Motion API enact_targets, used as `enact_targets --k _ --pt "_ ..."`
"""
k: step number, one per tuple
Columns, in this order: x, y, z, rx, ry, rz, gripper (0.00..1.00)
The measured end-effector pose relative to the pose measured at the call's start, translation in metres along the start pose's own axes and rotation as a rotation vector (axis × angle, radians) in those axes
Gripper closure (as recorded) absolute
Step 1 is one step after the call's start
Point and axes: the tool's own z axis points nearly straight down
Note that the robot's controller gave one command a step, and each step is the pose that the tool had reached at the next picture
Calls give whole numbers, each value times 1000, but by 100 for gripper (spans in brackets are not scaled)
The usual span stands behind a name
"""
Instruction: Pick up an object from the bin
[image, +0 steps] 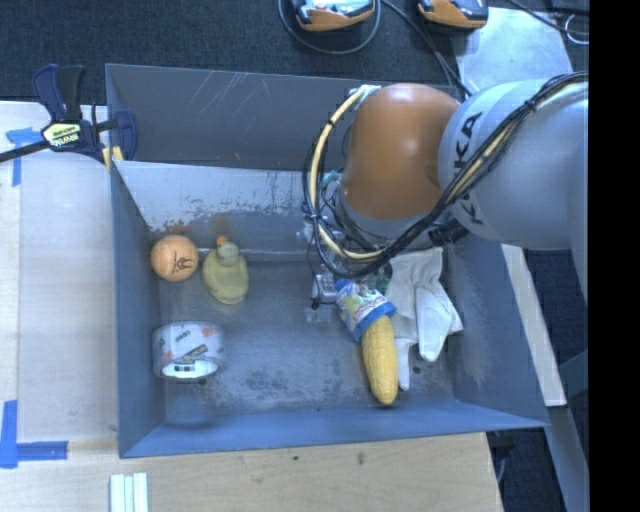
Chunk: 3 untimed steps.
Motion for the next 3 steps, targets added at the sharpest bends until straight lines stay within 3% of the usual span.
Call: enact_targets --k 1,2,3 --pt "-5 -29 21 -1 -1 -61 0" --pt "12 -61 64 1 -4 -100 0" --pt "-6 -76 76 -1 3 -109 0"
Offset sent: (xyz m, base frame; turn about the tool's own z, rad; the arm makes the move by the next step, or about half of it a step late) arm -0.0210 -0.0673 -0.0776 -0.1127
